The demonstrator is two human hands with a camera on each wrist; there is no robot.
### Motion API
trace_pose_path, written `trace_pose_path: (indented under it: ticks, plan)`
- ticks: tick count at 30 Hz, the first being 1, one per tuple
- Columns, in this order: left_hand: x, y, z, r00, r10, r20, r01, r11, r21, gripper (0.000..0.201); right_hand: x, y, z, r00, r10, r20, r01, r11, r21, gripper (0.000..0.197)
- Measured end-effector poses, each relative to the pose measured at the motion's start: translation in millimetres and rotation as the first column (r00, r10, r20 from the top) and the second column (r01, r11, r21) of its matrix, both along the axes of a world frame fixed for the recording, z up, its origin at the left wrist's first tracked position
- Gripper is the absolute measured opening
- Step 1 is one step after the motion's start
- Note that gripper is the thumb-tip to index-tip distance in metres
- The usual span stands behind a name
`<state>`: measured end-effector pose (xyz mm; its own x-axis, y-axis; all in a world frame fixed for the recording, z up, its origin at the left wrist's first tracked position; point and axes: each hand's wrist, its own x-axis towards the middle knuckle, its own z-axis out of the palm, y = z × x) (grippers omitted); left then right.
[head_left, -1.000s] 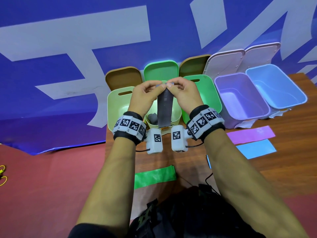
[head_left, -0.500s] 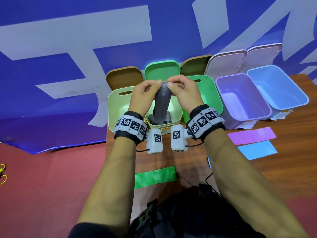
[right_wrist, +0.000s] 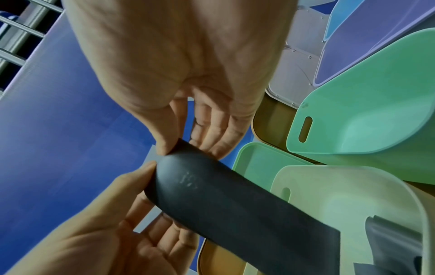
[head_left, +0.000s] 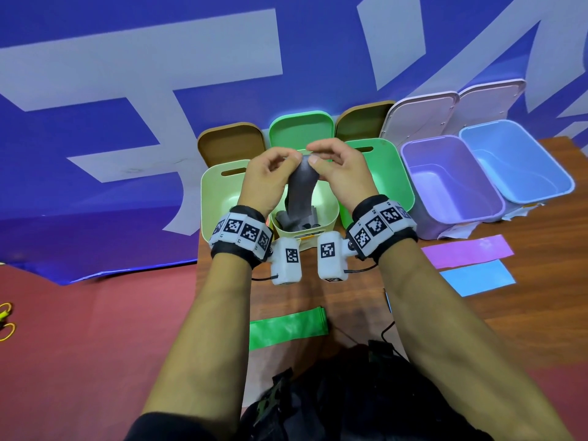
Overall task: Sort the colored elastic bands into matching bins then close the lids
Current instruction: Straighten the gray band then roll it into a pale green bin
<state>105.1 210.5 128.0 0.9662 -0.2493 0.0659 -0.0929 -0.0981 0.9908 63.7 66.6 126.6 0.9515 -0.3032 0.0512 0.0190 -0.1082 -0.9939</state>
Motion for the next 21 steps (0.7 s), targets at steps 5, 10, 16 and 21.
trace_pose_path:
  ticks: [5, 10, 16, 21]
  plan:
    - [-4.7, -1.8, 0.8, 0.999, -0.015, -0.039, 0.014, 0.999, -0.035, 0.014, 2.4, -0.2, -2.6, 1.000, -0.020, 0.022, 0.021, 0.998, -0.061, 0.011]
    - [-5.6, 0.5, 2.1, 0.996, -0.085, -0.033, 0.084, 0.996, -0.033, 0.026, 4.9, -4.4, -8.9, 0.997, -0.073, 0.016, 0.074, 0.994, -0.086, 0.013]
    - [-4.6, -3.8, 3.3, 0.999, -0.034, -0.020, 0.033, 0.999, -0.022, 0.014, 1.7, -2.6, -5.3, 0.998, -0.068, -0.013, 0.068, 0.998, -0.020, 0.011]
    - [-2.2, -2.9, -0.3, 0.998, 0.027, -0.047, -0.028, 1.000, -0.013, 0.008, -0.8, -1.9, -4.0, 1.000, 0.005, -0.020, -0.004, 1.000, 0.030, 0.020]
